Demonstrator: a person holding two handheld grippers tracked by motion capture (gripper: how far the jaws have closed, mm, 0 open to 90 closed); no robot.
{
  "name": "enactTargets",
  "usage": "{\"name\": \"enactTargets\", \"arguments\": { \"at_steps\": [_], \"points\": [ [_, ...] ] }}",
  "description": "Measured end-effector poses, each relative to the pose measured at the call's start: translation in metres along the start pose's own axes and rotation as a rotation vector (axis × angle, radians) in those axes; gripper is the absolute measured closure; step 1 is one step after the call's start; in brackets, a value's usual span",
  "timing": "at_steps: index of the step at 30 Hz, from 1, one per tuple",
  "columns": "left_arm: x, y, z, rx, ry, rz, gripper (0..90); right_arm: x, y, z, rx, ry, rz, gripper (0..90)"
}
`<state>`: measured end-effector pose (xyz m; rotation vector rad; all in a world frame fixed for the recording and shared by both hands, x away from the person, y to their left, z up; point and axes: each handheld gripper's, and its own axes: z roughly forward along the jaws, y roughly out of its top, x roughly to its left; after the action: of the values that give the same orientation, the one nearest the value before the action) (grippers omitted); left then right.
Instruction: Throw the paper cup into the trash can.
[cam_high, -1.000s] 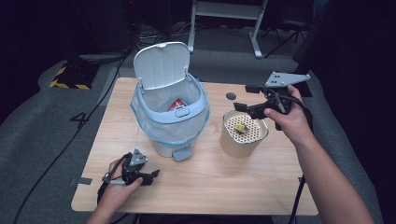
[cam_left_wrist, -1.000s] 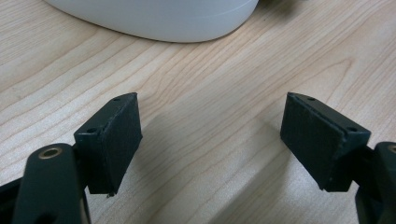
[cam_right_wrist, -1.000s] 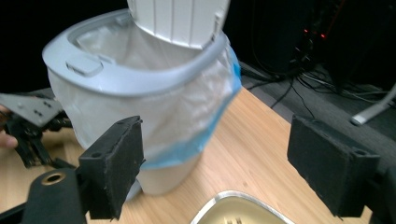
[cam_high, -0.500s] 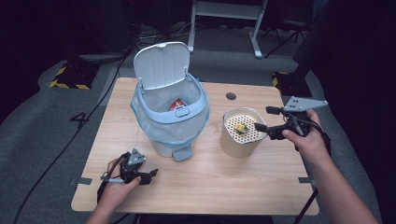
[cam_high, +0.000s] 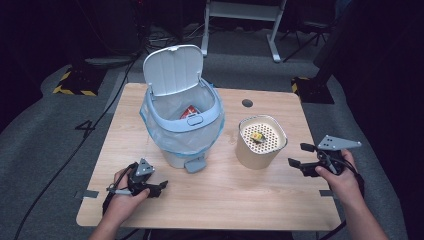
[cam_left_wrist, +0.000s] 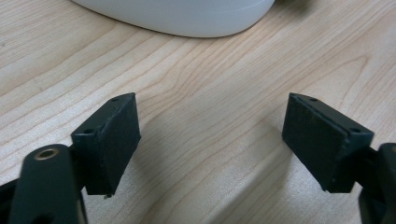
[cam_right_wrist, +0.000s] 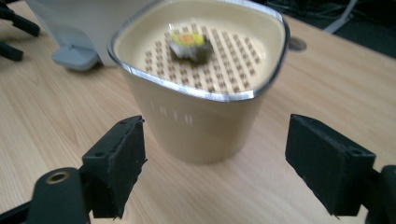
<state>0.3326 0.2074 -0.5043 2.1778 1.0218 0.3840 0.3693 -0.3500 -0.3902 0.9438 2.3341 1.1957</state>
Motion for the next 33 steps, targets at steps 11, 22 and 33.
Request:
{"name": "enactTargets", "arguments": {
  "at_steps": [11,22,33],
  "points": [
    [0.000,0.000,0.000,0.006,-0.004,-0.005,16.7,-0.002,-0.054,0.015,0.044,-0.025,0.074,18.6],
    [0.008,-0.001,-0.007,0.016,0.023,-0.016,25.1,0.006,-0.091,0.044,0.115,-0.046,0.073,16.4],
    [0.009,-0.001,-0.012,-0.020,-0.004,-0.031,25.5,0.012,-0.102,0.054,0.127,-0.088,0.072,14.0]
  ]
}}
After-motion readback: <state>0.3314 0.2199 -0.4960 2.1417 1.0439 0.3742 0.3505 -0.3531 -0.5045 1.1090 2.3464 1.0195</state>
